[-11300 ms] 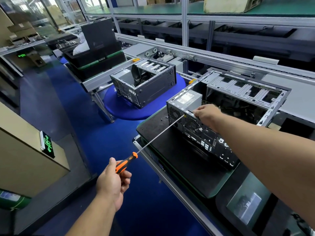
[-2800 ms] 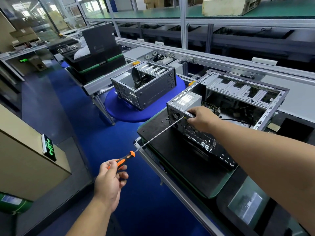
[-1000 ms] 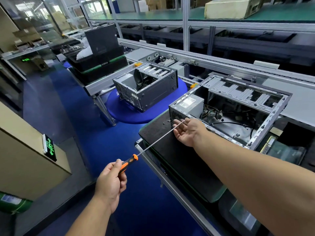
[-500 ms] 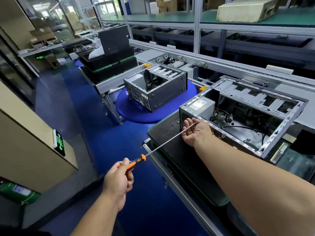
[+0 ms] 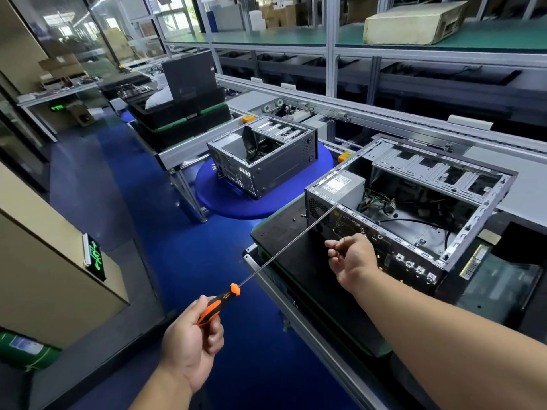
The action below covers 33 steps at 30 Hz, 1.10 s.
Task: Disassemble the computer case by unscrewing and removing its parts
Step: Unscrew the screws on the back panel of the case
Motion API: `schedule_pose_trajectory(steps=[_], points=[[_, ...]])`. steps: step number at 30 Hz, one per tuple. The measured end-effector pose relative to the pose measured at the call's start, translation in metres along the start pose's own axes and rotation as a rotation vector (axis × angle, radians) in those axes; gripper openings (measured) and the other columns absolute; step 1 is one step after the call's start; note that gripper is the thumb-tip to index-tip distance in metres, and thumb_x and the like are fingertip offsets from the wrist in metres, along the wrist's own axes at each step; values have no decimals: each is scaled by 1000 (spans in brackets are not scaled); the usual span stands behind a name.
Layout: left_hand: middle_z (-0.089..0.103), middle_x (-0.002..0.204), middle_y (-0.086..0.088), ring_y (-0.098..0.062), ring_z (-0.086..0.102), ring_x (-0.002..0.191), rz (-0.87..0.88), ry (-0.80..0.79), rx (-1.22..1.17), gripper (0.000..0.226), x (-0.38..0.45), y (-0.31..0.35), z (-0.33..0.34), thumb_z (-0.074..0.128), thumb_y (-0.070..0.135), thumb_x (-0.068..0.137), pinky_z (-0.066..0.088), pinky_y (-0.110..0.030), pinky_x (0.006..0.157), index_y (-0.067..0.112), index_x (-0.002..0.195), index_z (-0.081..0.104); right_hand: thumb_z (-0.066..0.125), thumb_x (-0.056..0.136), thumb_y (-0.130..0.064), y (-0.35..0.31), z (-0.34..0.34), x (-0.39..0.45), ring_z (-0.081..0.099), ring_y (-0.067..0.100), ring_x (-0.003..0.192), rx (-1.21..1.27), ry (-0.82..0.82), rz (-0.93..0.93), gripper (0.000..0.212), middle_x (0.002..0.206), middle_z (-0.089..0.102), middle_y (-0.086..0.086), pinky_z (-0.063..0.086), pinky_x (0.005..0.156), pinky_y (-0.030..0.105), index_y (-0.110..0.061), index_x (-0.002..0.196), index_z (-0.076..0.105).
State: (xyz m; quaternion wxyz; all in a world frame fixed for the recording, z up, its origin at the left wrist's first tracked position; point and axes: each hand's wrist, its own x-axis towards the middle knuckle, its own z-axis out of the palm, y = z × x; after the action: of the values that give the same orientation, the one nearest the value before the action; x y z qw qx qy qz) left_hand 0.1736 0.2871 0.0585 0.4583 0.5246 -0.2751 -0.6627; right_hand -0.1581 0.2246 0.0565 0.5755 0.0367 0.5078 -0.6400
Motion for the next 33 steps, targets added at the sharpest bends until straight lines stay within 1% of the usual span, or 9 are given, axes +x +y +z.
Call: schedule_pose_trajectory(steps=[2,4,6,8,12,17,22,30,33], points=[[44,64,-10,-18,32,48,8,-22,6,34,-2,-2,7,51,33,108,24,-29,43,10,88,67,38,76,-11,-1,-14,-5,49,19,49,48,-72,-4,24,83,73,20,35,43,19,-8,61,55],[44,65,-11,-19,33,49,19,-24,46,32,-4,-7,14,50,32,109,25,-29,44,6,99,66,37,74,-11,-6,-22,-9,48,21,52,132,-114,20,30,90,73,24,36,44,20,-2,65,64],[46,65,-11,-19,35,50,33,-19,97,32,-4,-16,21,50,31,110,25,-28,44,3,109,65,38,68,-10,-12,-26,-12,45,20,53,213,-152,56,36,89,71,24,35,45,20,3,78,69],[47,64,-11,-19,36,50,37,-15,127,32,-6,-25,25,50,31,110,25,-28,44,3,112,65,42,67,-10,-17,-30,-15,43,18,54,206,-194,67,41,89,70,21,34,47,21,5,93,70],[49,66,-11,-18,40,51,36,-1,186,31,-10,-40,28,52,34,110,27,-28,44,8,107,68,51,84,-7,-20,-41,-18,47,15,55,103,-232,57,38,93,73,20,39,45,22,3,115,71],[54,71,-9,-15,47,56,42,15,245,30,-19,-45,34,53,37,109,36,-27,46,15,102,73,54,101,-12,-21,-47,-18,50,12,59,-1,-225,4,26,97,76,16,43,48,20,-4,120,69],[58,73,-6,-12,49,57,94,15,290,27,-29,-44,38,55,37,109,39,-24,48,17,105,73,49,105,-16,-21,-43,-20,46,9,58,-37,-227,-38,24,94,77,12,42,48,17,-10,121,67],[63,74,-4,-11,53,60,142,-3,327,27,-40,-42,44,55,38,108,43,-24,52,28,95,76,46,108,-14,-25,-41,-15,46,7,55,-86,-224,-45,25,93,77,7,40,46,16,-13,124,65],[64,74,-3,-11,53,61,165,-4,344,26,-42,-40,49,56,39,108,44,-24,52,28,94,75,44,109,-16,-28,-38,-15,45,7,56,-85,-218,-51,26,94,76,7,40,46,15,-13,124,65]])
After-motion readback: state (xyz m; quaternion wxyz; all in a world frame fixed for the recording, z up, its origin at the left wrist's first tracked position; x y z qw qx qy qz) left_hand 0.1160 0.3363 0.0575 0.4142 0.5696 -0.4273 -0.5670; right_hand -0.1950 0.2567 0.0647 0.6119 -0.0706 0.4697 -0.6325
